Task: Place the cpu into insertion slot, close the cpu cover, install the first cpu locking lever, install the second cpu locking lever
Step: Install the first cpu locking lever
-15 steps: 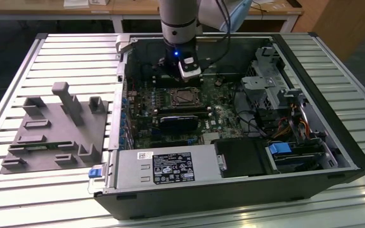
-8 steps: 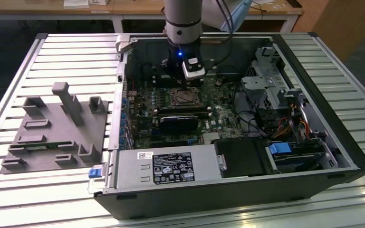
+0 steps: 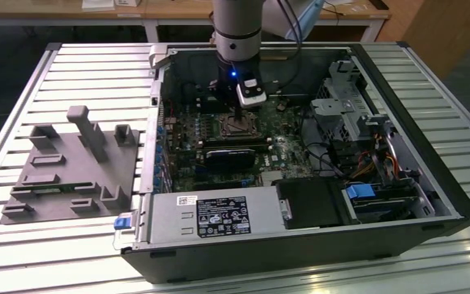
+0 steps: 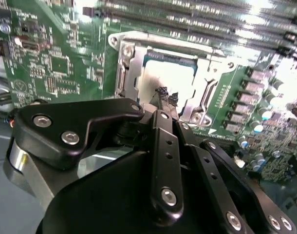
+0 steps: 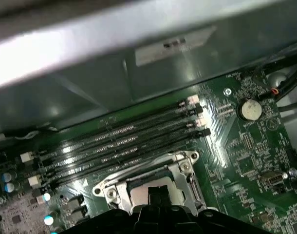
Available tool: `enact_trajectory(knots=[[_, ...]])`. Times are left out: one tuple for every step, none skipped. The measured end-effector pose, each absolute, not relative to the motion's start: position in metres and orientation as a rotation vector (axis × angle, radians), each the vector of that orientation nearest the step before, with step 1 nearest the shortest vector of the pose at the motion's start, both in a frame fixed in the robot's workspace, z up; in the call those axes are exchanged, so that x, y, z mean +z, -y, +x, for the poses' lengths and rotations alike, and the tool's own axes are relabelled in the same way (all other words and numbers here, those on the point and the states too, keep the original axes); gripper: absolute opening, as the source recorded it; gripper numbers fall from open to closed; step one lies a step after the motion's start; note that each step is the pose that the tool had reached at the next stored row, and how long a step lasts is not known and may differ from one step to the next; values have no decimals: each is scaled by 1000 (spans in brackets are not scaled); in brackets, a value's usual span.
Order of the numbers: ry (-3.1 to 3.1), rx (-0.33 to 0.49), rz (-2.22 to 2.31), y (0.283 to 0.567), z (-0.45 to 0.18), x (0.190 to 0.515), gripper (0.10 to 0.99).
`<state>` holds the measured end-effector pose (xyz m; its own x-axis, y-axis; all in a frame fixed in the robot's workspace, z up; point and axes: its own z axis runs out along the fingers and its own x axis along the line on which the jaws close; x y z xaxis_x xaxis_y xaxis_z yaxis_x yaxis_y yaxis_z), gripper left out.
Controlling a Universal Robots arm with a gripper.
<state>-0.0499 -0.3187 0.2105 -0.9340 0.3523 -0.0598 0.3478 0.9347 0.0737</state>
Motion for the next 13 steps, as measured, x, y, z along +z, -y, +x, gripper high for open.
enact_trajectory(knots=[[-3019, 94, 547, 321, -50, 210, 102], [-3019, 93, 547, 322, -50, 210, 102], [-3019, 92, 547, 324, -50, 210, 102], [-3019, 90, 547, 326, -50, 210, 102], [-3019, 90, 547, 328, -50, 210, 102], [-3018, 89, 547, 329, -50, 210, 102], [-3018, 89, 547, 330, -50, 210, 102], [-3019, 88, 545, 330, -50, 210, 102], [-3019, 88, 542, 330, -50, 210, 102], [-3020, 87, 538, 330, -50, 210, 102], [-3020, 87, 535, 330, -50, 210, 102], [-3019, 85, 533, 331, -50, 211, 102], [-3018, 84, 531, 331, -50, 212, 102]])
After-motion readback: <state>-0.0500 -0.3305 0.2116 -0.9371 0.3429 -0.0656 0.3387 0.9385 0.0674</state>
